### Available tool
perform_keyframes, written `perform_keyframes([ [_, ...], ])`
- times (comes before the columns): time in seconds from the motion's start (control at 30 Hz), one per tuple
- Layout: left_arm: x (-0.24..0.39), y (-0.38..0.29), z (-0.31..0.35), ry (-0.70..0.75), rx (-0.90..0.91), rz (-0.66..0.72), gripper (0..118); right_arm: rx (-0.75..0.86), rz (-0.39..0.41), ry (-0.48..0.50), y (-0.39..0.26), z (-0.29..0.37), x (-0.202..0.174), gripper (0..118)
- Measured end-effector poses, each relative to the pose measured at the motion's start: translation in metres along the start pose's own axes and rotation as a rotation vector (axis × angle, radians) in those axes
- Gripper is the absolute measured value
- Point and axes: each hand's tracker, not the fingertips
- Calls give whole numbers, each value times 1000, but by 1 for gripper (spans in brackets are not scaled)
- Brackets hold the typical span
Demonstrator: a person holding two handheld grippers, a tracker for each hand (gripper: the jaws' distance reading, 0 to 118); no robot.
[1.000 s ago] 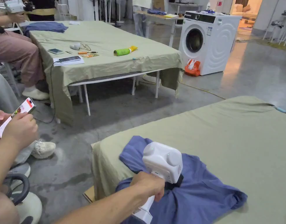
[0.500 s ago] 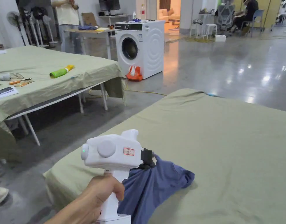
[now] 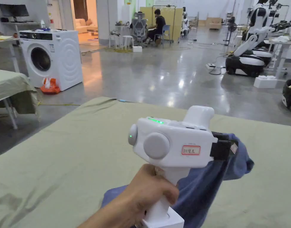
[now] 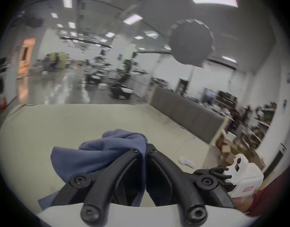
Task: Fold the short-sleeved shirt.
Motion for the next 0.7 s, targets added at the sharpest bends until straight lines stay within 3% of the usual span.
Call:
perform_keyframes([
  [0.13, 50, -54, -115, -114, -165, -13, 3, -12, -10, -118, -8, 23, 45, 3],
  [0.23, 66, -134, -182, -28, -377, -103, 3, -65, -75, -169, -25, 34, 70, 3],
  [0.3, 60, -185, -211, 6, -523, -53, 5, -97, -110, -184, -37, 37, 81, 3],
  [0.37, 49, -220, -219, 10, -604, 102, 21, -117, -118, -203, -47, 41, 88, 3],
  [0.43, 34, -226, -207, -13, -579, 250, 57, -129, -123, -206, -57, 39, 99, 3],
  [0.47, 27, -217, -195, -57, -539, 351, 57, -132, -125, -208, -59, 38, 100, 3],
  [0.5, 23, -207, -184, -83, -505, 425, 64, -136, -125, -210, -60, 36, 101, 3],
  [0.57, 8, -176, -140, -134, -345, 542, 95, -144, -123, -206, -63, 30, 104, 3],
  [0.63, -3, -147, -80, -172, -186, 558, 96, -134, -125, -187, -60, 27, 100, 3],
  [0.7, -7, -128, -5, -73, -50, 444, 96, -114, -105, -173, -59, 24, 93, 3],
])
